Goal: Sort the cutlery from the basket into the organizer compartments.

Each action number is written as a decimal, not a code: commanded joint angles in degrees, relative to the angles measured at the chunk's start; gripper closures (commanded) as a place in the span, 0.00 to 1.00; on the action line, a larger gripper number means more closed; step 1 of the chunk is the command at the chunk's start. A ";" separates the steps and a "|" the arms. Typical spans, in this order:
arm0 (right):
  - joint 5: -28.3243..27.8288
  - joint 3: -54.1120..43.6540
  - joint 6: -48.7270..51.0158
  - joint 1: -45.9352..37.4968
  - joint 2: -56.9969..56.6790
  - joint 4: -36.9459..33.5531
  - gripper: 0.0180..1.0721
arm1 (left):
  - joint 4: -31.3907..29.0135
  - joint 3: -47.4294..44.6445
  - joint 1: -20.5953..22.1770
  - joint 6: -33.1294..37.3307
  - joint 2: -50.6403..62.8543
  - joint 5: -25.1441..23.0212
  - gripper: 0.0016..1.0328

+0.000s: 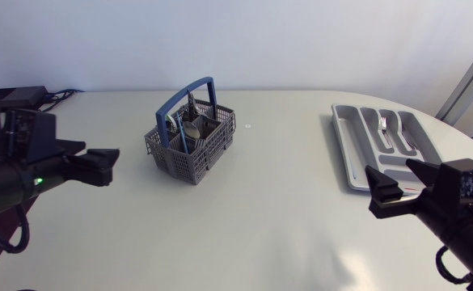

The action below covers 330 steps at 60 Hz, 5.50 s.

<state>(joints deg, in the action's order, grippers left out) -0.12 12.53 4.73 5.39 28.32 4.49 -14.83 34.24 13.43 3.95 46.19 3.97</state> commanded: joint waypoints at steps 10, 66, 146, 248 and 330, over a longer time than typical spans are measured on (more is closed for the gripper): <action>0.91 9.35 -0.16 3.05 14.93 -4.93 0.05 | -4.42 8.56 0.28 8.89 16.21 -7.22 0.12; -5.33 27.63 8.72 15.27 37.95 -17.41 0.05 | 11.93 24.47 -0.86 10.29 46.18 -13.72 0.76; -8.23 54.35 1.51 20.98 69.59 -17.94 0.59 | -13.21 0.21 -21.25 28.84 7.95 -29.89 0.72; -24.58 57.25 0.45 22.39 76.80 -21.89 0.94 | 7.45 14.45 -12.11 22.95 49.25 -35.08 0.97; -9.64 44.24 2.12 18.52 48.24 -26.90 0.39 | 0.59 15.24 -9.56 21.72 34.93 -28.22 0.60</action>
<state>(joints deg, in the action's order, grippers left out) -10.59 56.97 6.66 22.39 78.63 -20.38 -12.88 52.16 4.49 24.03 84.75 -23.70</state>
